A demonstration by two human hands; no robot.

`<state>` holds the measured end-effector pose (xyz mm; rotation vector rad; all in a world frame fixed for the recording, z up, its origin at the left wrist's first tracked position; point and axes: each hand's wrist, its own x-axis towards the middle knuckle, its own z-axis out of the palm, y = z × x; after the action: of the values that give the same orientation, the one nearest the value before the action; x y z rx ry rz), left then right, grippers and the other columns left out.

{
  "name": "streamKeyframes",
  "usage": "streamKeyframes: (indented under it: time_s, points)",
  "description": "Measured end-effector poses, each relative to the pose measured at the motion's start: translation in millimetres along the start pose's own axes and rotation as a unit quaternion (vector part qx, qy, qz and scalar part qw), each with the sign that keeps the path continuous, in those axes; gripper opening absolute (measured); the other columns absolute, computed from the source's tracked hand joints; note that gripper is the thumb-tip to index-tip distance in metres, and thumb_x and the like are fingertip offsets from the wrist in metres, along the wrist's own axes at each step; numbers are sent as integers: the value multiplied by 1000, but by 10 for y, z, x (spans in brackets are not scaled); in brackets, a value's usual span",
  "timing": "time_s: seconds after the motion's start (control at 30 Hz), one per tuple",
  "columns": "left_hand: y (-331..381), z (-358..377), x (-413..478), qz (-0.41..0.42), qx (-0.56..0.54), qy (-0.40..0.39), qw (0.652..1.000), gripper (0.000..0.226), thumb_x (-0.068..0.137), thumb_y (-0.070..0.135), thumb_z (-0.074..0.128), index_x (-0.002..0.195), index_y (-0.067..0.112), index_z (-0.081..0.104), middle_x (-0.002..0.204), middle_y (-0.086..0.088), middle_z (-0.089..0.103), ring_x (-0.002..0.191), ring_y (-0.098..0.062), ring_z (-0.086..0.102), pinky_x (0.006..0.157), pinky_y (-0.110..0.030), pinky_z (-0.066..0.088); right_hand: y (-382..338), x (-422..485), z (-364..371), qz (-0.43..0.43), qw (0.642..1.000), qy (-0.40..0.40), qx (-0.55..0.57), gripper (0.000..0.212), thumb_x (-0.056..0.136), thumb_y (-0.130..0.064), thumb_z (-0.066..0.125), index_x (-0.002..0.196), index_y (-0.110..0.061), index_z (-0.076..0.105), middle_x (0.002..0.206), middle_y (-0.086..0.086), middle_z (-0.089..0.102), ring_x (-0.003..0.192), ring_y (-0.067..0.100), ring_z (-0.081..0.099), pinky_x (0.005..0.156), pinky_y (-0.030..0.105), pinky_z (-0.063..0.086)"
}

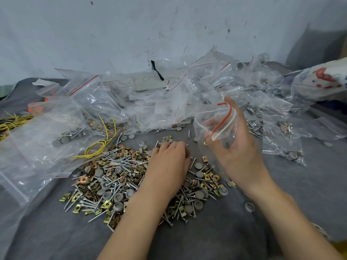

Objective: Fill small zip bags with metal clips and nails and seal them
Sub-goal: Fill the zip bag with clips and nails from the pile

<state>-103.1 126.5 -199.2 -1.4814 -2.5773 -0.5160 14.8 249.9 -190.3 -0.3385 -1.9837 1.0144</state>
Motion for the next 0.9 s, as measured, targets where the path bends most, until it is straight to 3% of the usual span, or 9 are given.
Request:
streamKeyframes:
  time_s: [0.13,0.23,0.37,0.47,0.53,0.63,0.7,0.8,0.9]
  points:
    - [-88,-139,-9,-41,-131,67,988,10,99,31,52,107,27,57,101,11,66,96,-8,60,87,-34,48,-52,-20,5,-3,1000,-6,-19,77,85,-49,67,149,-48,25,125,-21,64,116,-12,55,90,-3,33]
    - [-130,-327,2,-83,-302,157,937,12,99,23,54,103,31,62,92,15,67,77,6,62,64,-9,44,-72,-47,31,-5,999,-22,-29,80,86,-47,66,152,-42,22,134,-17,60,122,-11,51,93,-2,33]
    - [-75,-612,4,-45,-432,221,873,19,99,18,57,103,31,71,91,16,71,79,4,63,62,-6,44,-83,-76,99,-14,998,-52,-44,83,84,-46,68,151,-49,20,130,-43,46,124,-23,40,96,-3,26]
    - [40,-703,-25,-1,-439,195,877,18,96,21,62,105,35,69,91,18,71,86,-1,65,67,-8,45,-102,-80,141,-9,996,-66,-54,85,80,-51,65,141,-70,10,133,-38,48,127,-18,40,100,2,26]
    - [102,-706,-36,12,-420,171,891,18,95,26,64,108,38,66,92,19,69,89,-2,64,71,-12,46,-119,-78,151,-11,996,-66,-59,86,78,-50,64,140,-71,8,133,-47,41,126,-22,36,100,0,25]
    - [138,-688,-43,13,-405,163,900,18,96,32,62,112,40,64,97,22,68,93,2,63,76,-19,48,-128,-81,150,-12,997,-60,-42,84,79,-48,66,145,-64,16,131,-48,43,125,-21,41,96,-1,30]
    - [121,-693,-47,9,-407,187,894,17,98,35,58,114,40,64,100,21,68,96,3,62,74,-12,46,-124,-86,143,-10,998,-53,-35,84,81,-43,70,149,-53,21,130,-43,48,122,-20,45,92,-2,32]
    - [36,-709,-57,-10,-402,221,889,18,100,35,55,116,38,63,98,19,68,91,1,63,70,-7,44,-118,-84,131,-13,998,-47,-46,85,84,-34,72,151,-45,22,124,-54,42,119,-28,40,90,-6,28]
    - [-100,-664,-78,-47,-375,196,905,21,101,34,52,120,33,60,97,15,68,85,2,63,67,-6,44,-117,-80,117,-12,998,-45,-45,85,87,-31,75,152,-43,22,125,-54,42,120,-27,39,92,-6,27]
